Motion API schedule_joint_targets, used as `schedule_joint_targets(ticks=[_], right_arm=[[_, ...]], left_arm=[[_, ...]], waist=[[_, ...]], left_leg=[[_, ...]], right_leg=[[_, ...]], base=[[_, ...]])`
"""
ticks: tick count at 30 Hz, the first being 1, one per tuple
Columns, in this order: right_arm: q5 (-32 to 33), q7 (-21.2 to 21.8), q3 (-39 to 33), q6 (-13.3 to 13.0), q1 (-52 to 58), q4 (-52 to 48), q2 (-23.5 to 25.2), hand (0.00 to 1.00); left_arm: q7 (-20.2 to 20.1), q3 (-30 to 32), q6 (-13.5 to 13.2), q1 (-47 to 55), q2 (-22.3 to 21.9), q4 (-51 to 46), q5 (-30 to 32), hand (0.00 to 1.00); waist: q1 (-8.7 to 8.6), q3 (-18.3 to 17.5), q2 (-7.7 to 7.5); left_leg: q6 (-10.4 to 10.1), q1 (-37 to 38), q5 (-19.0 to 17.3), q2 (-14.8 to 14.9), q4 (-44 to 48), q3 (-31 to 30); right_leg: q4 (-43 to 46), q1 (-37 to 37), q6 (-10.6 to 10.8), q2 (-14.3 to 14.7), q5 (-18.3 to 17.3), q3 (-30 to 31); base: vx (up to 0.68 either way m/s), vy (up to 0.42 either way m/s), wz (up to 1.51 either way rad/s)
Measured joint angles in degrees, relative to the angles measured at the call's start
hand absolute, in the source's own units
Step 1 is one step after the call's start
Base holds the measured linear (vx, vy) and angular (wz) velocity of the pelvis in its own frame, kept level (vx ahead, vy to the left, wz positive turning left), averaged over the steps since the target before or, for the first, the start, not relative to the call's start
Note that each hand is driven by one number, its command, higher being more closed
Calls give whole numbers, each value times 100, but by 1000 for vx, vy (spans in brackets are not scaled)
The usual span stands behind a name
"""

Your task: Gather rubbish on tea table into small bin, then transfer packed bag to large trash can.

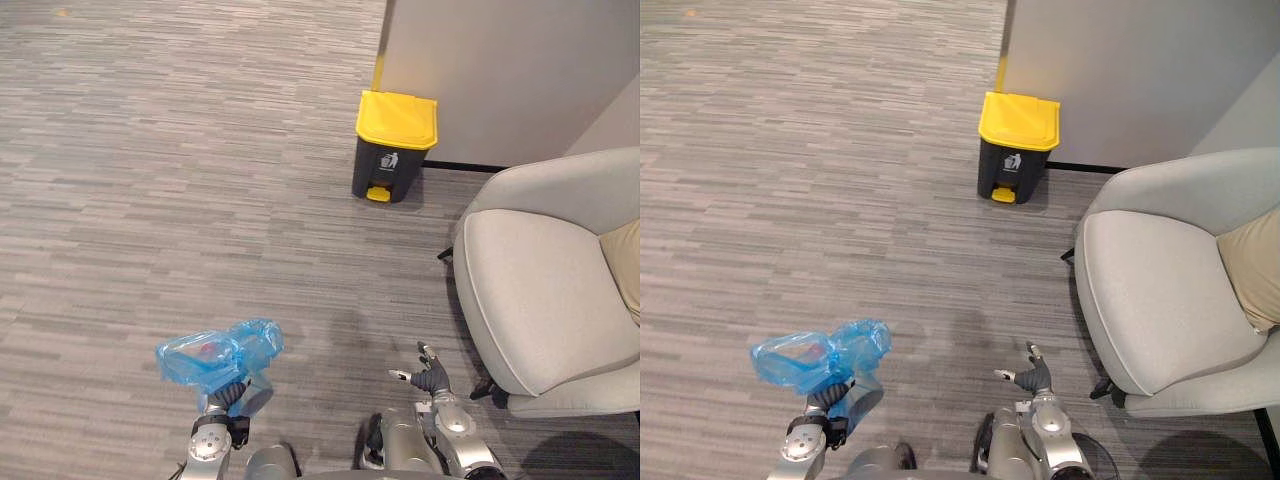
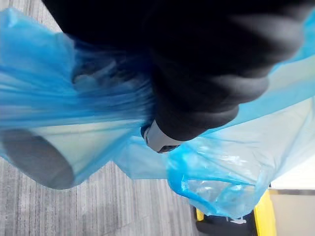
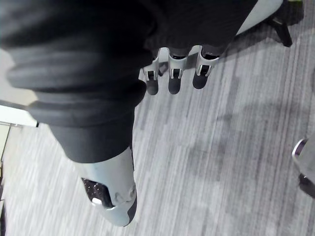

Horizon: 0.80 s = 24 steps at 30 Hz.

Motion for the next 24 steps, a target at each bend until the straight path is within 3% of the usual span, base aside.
schedule_joint_targets(ticks=[1,2,3,4,5,7,10,12,13,14,15,16,18,21,23,24], right_arm=[[0,2,-1,1,-18,1,-12,0],[1,5,4,4,-10,1,-17,0],[2,6,4,14,34,1,-7,0],[11,2,10,18,126,-4,70,0],[34,-1,7,18,165,-33,86,0],[85,-10,-11,-4,180,-201,137,0],[230,-9,-63,-11,69,-221,150,0],[244,-16,-276,-8,-34,-158,227,0],[247,-19,-358,-12,-65,-115,244,0],[247,-19,-407,-12,-76,-91,239,0],[249,-23,-444,-12,-80,-38,191,0],[254,-23,-434,-7,-67,31,215,0],[256,-20,-434,-6,2,21,271,0],[240,-1,-379,-8,-50,30,303,0],[230,5,-274,-7,-35,68,309,0],[230,5,-261,-6,-12,95,312,0]], left_arm=[[-1,-1,2,-20,4,3,1,100],[-8,-2,11,-102,-12,31,0,100],[-8,-1,11,-120,-26,31,0,100],[-11,0,12,-110,-69,25,0,100],[-12,-2,11,-79,-115,8,-1,100],[-18,-23,12,-84,-190,-16,-1,100],[-19,-18,11,-98,-195,-140,-3,100],[-27,-10,14,-199,-201,-145,-1,100],[-33,-10,13,-228,-201,-161,-2,100],[-40,-10,12,-231,-213,-166,-2,100],[-56,-10,13,-222,-246,-166,-3,100],[-58,4,15,-181,-228,-164,-5,100],[-66,27,21,-247,-165,-165,-2,100],[-75,-1,23,-110,-227,-165,-4,100],[-101,-61,25,39,-125,-168,-6,100],[-100,-65,25,39,-97,-169,-7,100]], waist=[[-11,4,19],[-17,22,62],[-12,44,81],[26,116,68],[107,133,31],[183,170,-117],[261,172,-208],[340,265,-247],[353,279,-278],[352,274,-262],[364,263,-155],[468,255,-158],[482,216,-390],[486,210,-388],[460,208,-387],[438,205,-378]], left_leg=[[-10,-55,5,57,167,-32],[-69,-431,58,283,1136,-298],[-119,-663,191,425,1744,-449],[-131,-1069,331,663,2979,-671],[-55,-1306,277,765,3674,-675],[116,-1899,176,684,4238,-544],[317,-2480,56,435,3372,-330],[318,-2586,99,66,1994,-341],[230,-2593,319,-253,1022,-542],[226,-2564,554,-369,526,-657],[223,-2463,1274,-413,-193,-818],[563,-2365,1842,-456,-167,-800],[698,-2423,1415,-708,104,-637],[869,-2105,892,-899,287,-255],[985,-1477,534,-1072,157,-100],[1017,-1338,474,-1081,117,-100]], right_leg=[[83,-11,-33,22,-117,-6],[76,177,-12,157,-382,-74],[-20,369,-86,240,-401,-127],[-298,862,-143,422,-447,-157],[-471,1187,-181,498,-475,-129],[-883,1721,-197,532,-512,-37],[-1276,2023,-122,539,-463,132],[-1472,2269,-97,463,-457,308],[-1553,2380,50,358,-515,368],[-1575,2427,154,329,-570,405],[-1575,2520,361,360,-699,531],[-1572,2631,521,319,-810,717],[-1414,2592,730,-14,-972,838],[147,2050,1004,-445,-1223,1192],[2193,1314,1298,-829,-1030,1264],[2559,1167,1256,-847,-1053,1233]], base=[[319,-172,4],[403,-220,13],[483,-235,19],[414,-168,-1],[321,-93,-18],[349,-76,-18],[347,-3,-27],[364,127,-37],[366,182,-25],[371,231,-33],[392,270,-54],[404,277,-51],[391,229,-26],[382,229,-43],[455,192,-37],[399,109,-11]])
